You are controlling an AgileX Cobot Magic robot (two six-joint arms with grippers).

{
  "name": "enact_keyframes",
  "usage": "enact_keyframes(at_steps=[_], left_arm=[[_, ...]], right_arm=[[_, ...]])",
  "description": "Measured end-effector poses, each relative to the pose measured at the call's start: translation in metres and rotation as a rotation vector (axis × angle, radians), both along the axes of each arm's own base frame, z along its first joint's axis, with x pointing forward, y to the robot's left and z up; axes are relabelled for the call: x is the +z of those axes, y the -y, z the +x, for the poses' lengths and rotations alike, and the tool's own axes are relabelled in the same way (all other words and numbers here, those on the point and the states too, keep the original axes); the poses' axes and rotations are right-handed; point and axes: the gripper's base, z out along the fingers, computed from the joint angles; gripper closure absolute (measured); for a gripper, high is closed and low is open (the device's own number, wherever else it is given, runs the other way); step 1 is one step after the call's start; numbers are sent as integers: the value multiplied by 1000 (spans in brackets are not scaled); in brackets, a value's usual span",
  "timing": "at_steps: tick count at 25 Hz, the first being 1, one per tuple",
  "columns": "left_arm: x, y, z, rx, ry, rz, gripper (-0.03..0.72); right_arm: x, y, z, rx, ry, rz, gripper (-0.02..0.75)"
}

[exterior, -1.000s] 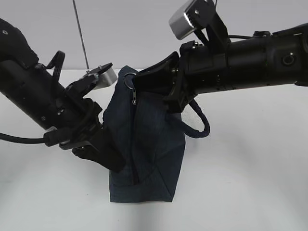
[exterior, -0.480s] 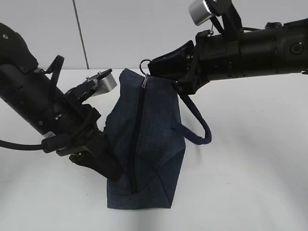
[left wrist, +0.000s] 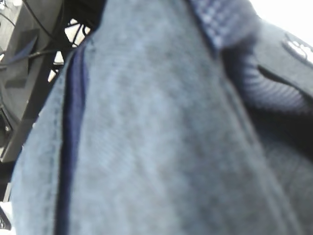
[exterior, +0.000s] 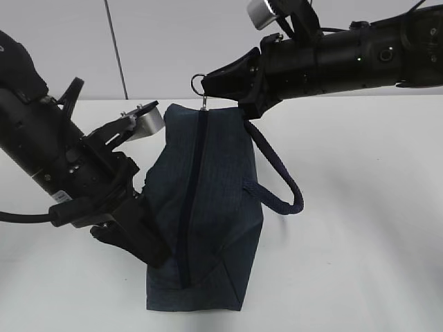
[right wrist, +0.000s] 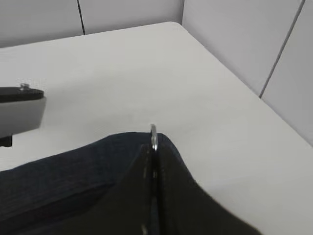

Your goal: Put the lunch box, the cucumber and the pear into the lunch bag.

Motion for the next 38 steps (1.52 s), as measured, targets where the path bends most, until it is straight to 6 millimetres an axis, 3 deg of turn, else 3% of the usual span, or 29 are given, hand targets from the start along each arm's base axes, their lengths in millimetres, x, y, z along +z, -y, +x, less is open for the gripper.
enact_keyframes(at_steps=[19, 26, 32, 38], left_arm=[[0, 0, -1, 0, -8, 3, 678], [0, 0, -1, 0, -8, 3, 678], [0, 0, 0, 5, -8, 0, 678], [1, 1, 0, 8, -11, -6, 678]], right_arm=[[-38, 16, 60, -36, 1, -80, 738], [-62, 31, 83, -61, -30, -86, 738], [-82, 48, 91, -60, -80, -67, 738], [-81, 51, 90, -25, -98, -30, 738]])
